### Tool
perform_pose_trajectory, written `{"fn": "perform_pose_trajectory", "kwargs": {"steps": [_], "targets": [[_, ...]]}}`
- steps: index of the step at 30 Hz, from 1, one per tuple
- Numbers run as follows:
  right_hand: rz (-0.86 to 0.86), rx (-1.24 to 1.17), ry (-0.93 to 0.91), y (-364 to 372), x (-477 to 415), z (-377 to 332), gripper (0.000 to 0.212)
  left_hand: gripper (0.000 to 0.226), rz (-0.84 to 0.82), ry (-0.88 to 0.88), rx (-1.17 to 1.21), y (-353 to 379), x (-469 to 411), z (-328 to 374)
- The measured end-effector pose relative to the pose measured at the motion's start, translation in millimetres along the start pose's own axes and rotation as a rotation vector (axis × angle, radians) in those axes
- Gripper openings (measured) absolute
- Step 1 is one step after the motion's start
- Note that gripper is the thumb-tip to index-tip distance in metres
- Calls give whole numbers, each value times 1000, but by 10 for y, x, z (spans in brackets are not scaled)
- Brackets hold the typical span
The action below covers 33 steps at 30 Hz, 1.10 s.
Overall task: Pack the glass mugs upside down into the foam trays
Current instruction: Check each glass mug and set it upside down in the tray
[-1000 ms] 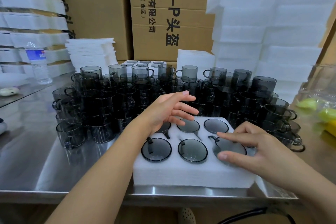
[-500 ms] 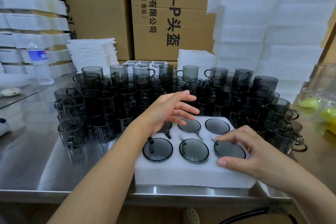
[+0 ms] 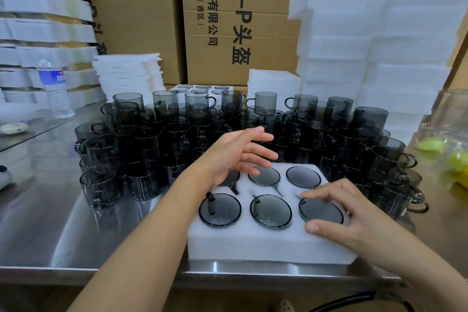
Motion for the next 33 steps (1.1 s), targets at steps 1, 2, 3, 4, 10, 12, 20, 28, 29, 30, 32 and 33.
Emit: {"fn": "perform_pose_trajectory", "kwargs": {"steps": [1, 2, 3, 4, 10, 12, 20, 28, 29, 30, 32, 33], "targets": [[34, -37, 2, 34, -4, -14, 40, 46, 0, 1, 0, -1, 2, -2], [81, -83, 7, 64, -28, -4, 25, 46, -1, 2, 0, -1, 3, -3], [118, -127, 10, 82, -58, 15, 24, 47, -2, 3, -1, -1, 4, -3], [148, -166, 3, 94, -90, 67, 49, 47, -2, 3, -3, 0, 3, -2], [366, -297, 11, 184, -46, 151, 63, 48, -5, 2, -1, -8, -12, -4], [347, -359, 21, 192, 38, 201, 47, 48, -3, 2, 7, -11, -14, -7], [168, -722, 65, 104, 35, 214, 59, 46, 3, 6, 1, -6, -7, -9], [167, -764, 75, 113, 65, 183, 62, 45, 5, 12, 13, -10, -10, -24], [166, -753, 74, 122, 73, 185, 60, 45, 6, 14, 15, -13, -12, -28], [169, -736, 68, 133, 83, 184, 58, 46, 5, 16, 17, -15, -12, -33], [197, -703, 44, 148, 100, 191, 54, 46, 5, 18, 18, -16, -15, -35], [211, -694, 34, 156, 110, 188, 53, 45, 6, 18, 18, -16, -15, -35]]}}
Point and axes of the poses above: each hand's wrist, its own x-axis away from the middle knuckle, its own y-axis out of the palm, z = x × y, the point moved 2 cm from there along -x, towards the middle knuckle, and after that the axes turned 9 degrees about -x, right-handed, at the moved point
